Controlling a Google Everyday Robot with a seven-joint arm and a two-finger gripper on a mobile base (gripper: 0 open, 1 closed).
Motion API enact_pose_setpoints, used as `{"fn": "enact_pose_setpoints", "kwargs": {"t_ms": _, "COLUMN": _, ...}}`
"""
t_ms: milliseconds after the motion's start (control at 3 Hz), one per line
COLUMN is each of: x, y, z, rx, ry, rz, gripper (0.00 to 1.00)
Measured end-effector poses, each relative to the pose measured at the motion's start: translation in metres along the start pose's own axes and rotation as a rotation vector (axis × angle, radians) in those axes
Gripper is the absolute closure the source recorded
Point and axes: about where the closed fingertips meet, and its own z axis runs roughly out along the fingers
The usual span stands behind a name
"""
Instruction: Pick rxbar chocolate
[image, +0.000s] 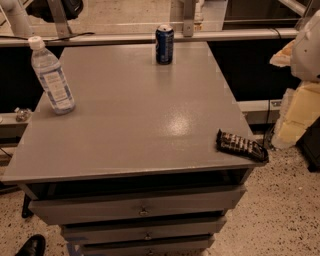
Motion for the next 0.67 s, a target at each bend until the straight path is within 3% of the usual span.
{"fn": "enact_pose_setpoints", "kwargs": {"t_ms": 667, "x": 0.005, "y": 0.008, "z": 0.013, "rx": 0.005, "ry": -0.033, "rz": 0.026, "gripper": 0.0}}
